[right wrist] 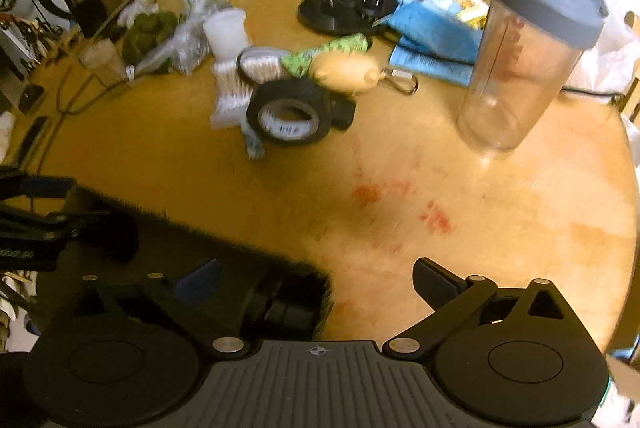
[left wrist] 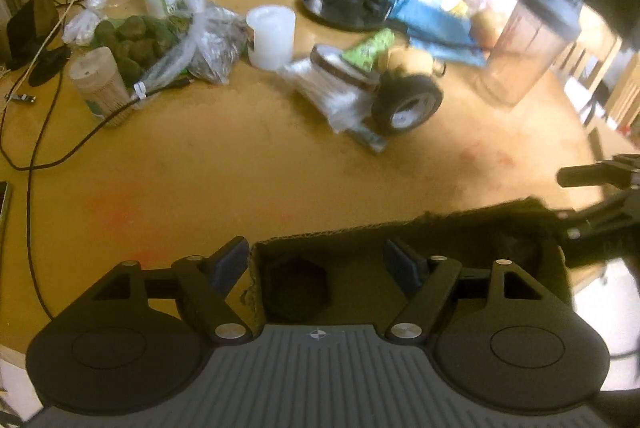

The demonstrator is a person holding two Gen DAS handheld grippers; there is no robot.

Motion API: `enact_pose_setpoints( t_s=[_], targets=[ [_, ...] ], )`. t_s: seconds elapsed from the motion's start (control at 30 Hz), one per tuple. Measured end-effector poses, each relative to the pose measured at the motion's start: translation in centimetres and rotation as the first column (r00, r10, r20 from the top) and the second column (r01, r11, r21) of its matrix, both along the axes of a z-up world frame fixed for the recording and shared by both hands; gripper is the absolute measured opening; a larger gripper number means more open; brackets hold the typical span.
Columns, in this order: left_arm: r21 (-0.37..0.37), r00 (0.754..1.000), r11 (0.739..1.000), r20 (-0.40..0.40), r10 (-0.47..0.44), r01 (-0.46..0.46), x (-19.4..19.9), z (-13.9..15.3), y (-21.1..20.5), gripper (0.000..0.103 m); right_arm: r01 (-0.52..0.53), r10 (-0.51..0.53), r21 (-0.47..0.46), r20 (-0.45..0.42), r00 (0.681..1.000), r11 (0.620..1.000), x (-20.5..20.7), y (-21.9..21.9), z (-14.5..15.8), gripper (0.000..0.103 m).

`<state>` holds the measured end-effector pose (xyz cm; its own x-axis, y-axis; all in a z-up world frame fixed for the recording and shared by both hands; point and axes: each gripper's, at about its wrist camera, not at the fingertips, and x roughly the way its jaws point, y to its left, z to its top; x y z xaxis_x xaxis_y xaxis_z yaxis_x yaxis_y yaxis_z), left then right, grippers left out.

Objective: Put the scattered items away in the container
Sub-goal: 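Grasp the black electrical tape roll with the right tool, then grasp the white plastic tub with the left tool while the right tool holds the tape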

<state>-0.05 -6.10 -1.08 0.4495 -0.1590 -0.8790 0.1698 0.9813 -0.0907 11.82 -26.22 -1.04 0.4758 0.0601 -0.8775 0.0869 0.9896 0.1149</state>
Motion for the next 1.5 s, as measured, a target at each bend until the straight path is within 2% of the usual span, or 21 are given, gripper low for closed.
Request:
enact_pose_setpoints(
  t_s=[0.03,0.17,0.43,0.57,0.77,0.83,0.9,1.0,1.13,1.27,1.5],
  targets=[
    [-0.022,1.000,1.000,0.011,0.004,-0.003,-0.2,0.4,0.3,0.082,0.001,-0.001,-0.001,0.008,1.000,1.000,0.2,-0.4,0.3,0.102],
    [-0.051,0.999,0.998,0.035,0.024,-0.022,-0.6,1.4,0.7,0.083,0.001,-0.002,0.011,0.041,0.999,1.000,1.7,-1.5,1.0,0.102],
    [-0.035,0.997,0.997,0.028,0.075,-0.074,-1.3,1.7,1.7,0.083,-0.028,0.026,0.036,0.056,0.998,0.999,6.0,-0.9,-0.1,0.101],
    [-0.030,0.993,0.993,0.013,0.114,-0.113,-2.0,1.6,2.6,0.083,0.002,-0.005,0.074,0.049,0.999,0.997,8.2,-0.6,-1.1,0.097],
    [-0.017,0.987,0.987,0.012,0.161,-0.161,-2.9,1.9,3.9,0.083,0.019,-0.021,0.068,0.040,0.999,0.998,10.9,0.4,-2.6,0.094],
    [-0.012,0.985,0.985,0.010,0.174,-0.174,-3.1,2.0,4.3,0.083,0.024,-0.027,0.071,0.042,0.999,0.997,11.6,0.6,-3.1,0.090],
    [-0.007,0.982,0.982,0.012,0.187,-0.187,-3.4,2.1,4.7,0.083,0.028,-0.031,0.067,0.041,0.999,0.997,12.2,0.7,-3.6,0.077],
    [-0.007,0.979,0.979,0.008,0.203,-0.203,-3.8,2.0,5.2,0.083,0.030,-0.033,0.063,0.048,0.998,0.998,12.6,1.0,-4.0,0.074],
    [-0.006,0.979,0.979,0.003,0.205,-0.205,-3.9,2.0,5.4,0.083,-0.015,0.013,0.034,0.046,0.999,0.999,12.1,1.3,-3.2,0.074],
    [-0.022,0.981,0.981,0.008,0.193,-0.193,-3.6,2.2,5.2,0.083,-0.054,0.054,0.011,0.001,0.999,0.998,10.7,0.8,-2.0,0.074],
    [-0.034,0.988,0.988,0.016,0.151,-0.150,-3.1,2.2,4.2,0.083,-0.058,0.051,-0.044,-0.163,0.985,0.997,9.0,-1.6,-1.7,0.074]
  ],
)
